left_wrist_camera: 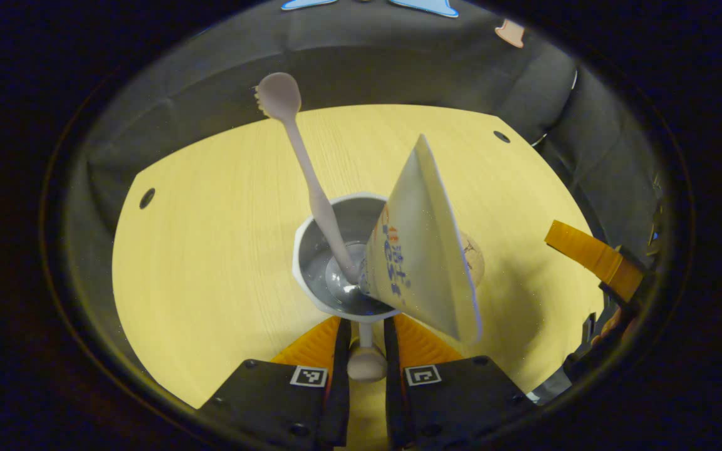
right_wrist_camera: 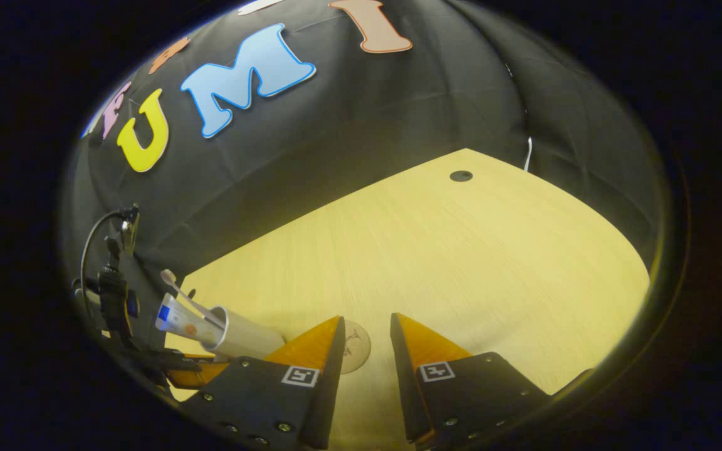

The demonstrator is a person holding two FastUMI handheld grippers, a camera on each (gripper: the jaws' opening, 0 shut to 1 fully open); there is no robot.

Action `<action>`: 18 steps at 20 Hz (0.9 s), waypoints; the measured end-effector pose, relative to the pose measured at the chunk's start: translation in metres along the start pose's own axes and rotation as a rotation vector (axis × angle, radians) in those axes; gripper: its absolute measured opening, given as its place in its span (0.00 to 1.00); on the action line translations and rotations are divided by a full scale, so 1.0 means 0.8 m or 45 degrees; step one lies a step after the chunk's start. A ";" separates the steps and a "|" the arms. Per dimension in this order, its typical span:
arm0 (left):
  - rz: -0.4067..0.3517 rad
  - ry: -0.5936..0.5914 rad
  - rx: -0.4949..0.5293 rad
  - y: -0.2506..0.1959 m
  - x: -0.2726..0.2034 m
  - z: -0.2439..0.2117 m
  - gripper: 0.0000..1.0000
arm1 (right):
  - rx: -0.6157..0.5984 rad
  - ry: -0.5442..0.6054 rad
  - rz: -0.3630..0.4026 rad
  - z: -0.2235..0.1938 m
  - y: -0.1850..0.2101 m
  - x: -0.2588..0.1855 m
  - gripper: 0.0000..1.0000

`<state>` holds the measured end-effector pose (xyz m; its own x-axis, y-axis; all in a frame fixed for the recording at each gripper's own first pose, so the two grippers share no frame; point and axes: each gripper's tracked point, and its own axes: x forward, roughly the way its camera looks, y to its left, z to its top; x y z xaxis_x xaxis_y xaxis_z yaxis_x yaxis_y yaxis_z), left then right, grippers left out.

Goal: Put the toothbrush and toothpaste on the desktop into the cup, then pick up the cup and place it on the coaster on the desktop.

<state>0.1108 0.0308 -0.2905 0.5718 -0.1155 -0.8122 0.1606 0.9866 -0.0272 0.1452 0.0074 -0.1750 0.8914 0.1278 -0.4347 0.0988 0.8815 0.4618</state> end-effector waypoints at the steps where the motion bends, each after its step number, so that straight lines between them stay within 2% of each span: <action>1: 0.008 -0.015 0.036 -0.002 -0.004 0.006 0.31 | 0.002 0.001 0.000 0.000 0.001 0.000 0.44; 4: -0.012 -0.040 0.118 -0.020 -0.006 0.025 0.31 | -0.003 0.003 -0.002 -0.002 0.001 -0.005 0.44; 9: -0.086 -0.032 0.164 -0.070 0.016 0.027 0.31 | -0.009 -0.008 -0.019 0.003 -0.014 -0.021 0.43; 18: -0.140 0.015 0.219 -0.110 0.044 0.023 0.30 | 0.060 -0.027 -0.106 0.013 -0.077 -0.041 0.43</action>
<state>0.1314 -0.0625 -0.3057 0.5337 -0.2193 -0.8167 0.3571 0.9339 -0.0173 0.1145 -0.0558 -0.1808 0.8882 0.0448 -0.4572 0.1935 0.8661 0.4609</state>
